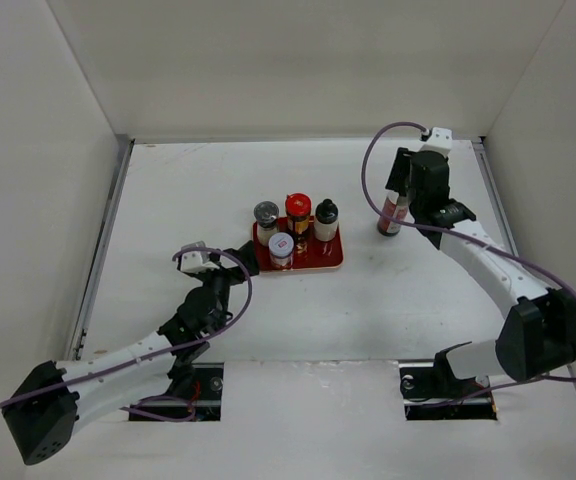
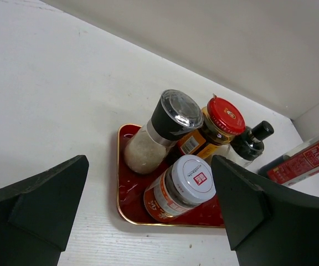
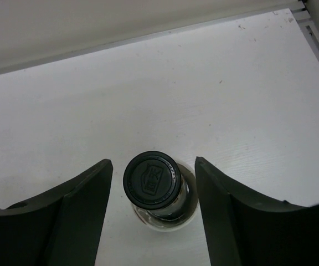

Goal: Organize the condiment bottles

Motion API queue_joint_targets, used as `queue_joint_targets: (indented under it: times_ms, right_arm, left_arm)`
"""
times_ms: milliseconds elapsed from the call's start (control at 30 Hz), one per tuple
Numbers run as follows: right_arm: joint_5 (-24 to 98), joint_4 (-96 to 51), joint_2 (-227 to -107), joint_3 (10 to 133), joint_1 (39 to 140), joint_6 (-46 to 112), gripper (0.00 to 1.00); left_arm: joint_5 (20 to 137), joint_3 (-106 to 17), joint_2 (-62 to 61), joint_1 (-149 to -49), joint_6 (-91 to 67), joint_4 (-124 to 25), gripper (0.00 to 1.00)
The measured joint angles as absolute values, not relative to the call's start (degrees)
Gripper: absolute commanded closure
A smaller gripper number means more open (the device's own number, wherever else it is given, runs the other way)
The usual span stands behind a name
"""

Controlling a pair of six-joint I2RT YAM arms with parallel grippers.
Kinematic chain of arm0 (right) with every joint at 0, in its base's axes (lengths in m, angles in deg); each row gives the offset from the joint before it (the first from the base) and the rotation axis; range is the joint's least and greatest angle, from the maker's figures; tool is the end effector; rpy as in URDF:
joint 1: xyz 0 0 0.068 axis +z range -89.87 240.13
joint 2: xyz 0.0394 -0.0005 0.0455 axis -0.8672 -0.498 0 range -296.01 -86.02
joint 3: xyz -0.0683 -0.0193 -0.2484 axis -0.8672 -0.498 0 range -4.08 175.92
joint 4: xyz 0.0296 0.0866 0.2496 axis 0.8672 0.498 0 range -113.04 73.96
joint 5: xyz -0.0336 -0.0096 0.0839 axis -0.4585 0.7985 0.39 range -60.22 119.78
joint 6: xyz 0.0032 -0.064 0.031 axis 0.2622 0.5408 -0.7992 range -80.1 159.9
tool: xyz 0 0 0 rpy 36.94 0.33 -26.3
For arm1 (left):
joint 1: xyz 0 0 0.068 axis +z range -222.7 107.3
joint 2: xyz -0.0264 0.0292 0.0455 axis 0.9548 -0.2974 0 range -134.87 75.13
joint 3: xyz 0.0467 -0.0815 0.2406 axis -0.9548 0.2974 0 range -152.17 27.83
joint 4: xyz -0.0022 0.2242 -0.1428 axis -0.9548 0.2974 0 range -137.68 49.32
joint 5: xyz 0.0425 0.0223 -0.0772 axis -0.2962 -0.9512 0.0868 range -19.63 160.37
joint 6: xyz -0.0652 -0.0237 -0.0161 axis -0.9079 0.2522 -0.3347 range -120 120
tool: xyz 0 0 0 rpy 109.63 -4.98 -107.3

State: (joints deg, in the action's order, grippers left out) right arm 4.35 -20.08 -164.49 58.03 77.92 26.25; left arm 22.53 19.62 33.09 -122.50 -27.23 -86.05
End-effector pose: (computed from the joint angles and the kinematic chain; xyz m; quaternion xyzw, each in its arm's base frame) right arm 0.3376 0.0818 0.3026 0.0985 0.7999 -0.0200 0.5917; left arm 0.1550 -0.1163 0.2000 -0.1707 0.6666 -0.2029 0.6967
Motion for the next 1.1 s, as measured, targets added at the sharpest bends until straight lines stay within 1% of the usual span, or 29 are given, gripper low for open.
queue_joint_targets:
  times_ms: [33,133,233,300,367,400,433,467,500,600,633,667,733,767,833,867,1033,1100]
  right_arm:
    - [4.55,-20.48,-164.69,58.03,77.83,26.19,0.39]
    - [4.74,-22.46,-164.93,58.01,77.76,26.25,0.54]
    - [4.72,-24.48,-165.28,58.01,77.78,26.45,0.67]
    - [4.70,-25.20,-165.63,58.01,77.76,26.41,0.69]
    - [4.70,-25.31,-165.67,58.01,77.76,26.45,0.68]
    - [4.70,-25.33,-165.67,58.01,77.76,26.45,0.62]
    - [4.70,-25.39,-165.67,57.99,77.76,26.47,0.54]
    - [4.70,-25.42,-165.67,57.94,77.76,26.47,0.48]
    - [4.70,-25.59,-165.67,57.90,77.74,26.49,0.45]
    - [4.68,-27.16,-165.67,57.57,77.74,26.82,0.44]
    - [4.68,-27.78,-165.67,57.33,77.74,26.82,0.45]
    - [4.68,-28.21,-165.67,56.94,77.74,26.82,0.49]
    - [4.57,-28.41,-165.72,56.41,77.74,26.89,0.50]
    - [4.48,-28.56,-165.72,56.17,77.74,26.86,0.48]
    - [4.37,-28.63,-165.87,56.08,77.74,26.86,0.36]
    - [4.26,-28.65,-165.91,56.08,77.74,26.86,0.35]
    - [4.00,-28.63,-166.11,56.08,77.74,27.13,0.46]
    - [3.87,-28.61,-166.44,56.08,77.74,27.28,0.59]
  left_arm:
    - [22.55,19.62,32.69,-122.52,-27.23,-86.38,0.05]
    - [22.55,20.01,32.54,-122.66,-27.27,-87.47,0.05]
    - [22.53,20.27,32.54,-122.68,-27.25,-87.82,0.05]
    - [22.53,20.27,32.52,-122.68,-27.25,-88.06,0.05]
    - [22.53,20.27,32.52,-122.66,-27.25,-88.26,0.05]
    - [22.53,20.32,32.52,-122.66,-27.27,-88.34,0.05]
    - [22.53,20.34,32.52,-122.66,-27.27,-88.45,0.05]
    - [22.53,20.36,32.52,-122.66,-27.27,-88.52,0.05]
    - [22.53,20.36,32.50,-122.66,-27.27,-88.63,0.05]
    - [22.55,20.36,32.28,-122.66,-27.29,-88.96,0.05]
    - [22.55,20.36,32.19,-122.66,-27.36,-89.00,0.05]
    - [22.55,20.36,32.17,-122.66,-27.40,-89.00,0.05]
    - [22.55,20.36,32.10,-122.66,-27.44,-89.09,0.05]
    - [22.53,20.36,31.95,-122.66,-27.44,-89.09,0.05]
    - [22.55,20.38,31.60,-122.66,-27.47,-89.09,0.04]
    - [22.55,20.38,31.49,-122.66,-27.47,-89.09,0.04]
    - [22.55,20.38,31.45,-122.59,-27.51,-89.11,0.04]
    - [22.55,20.45,31.45,-122.59,-27.53,-89.13,0.04]
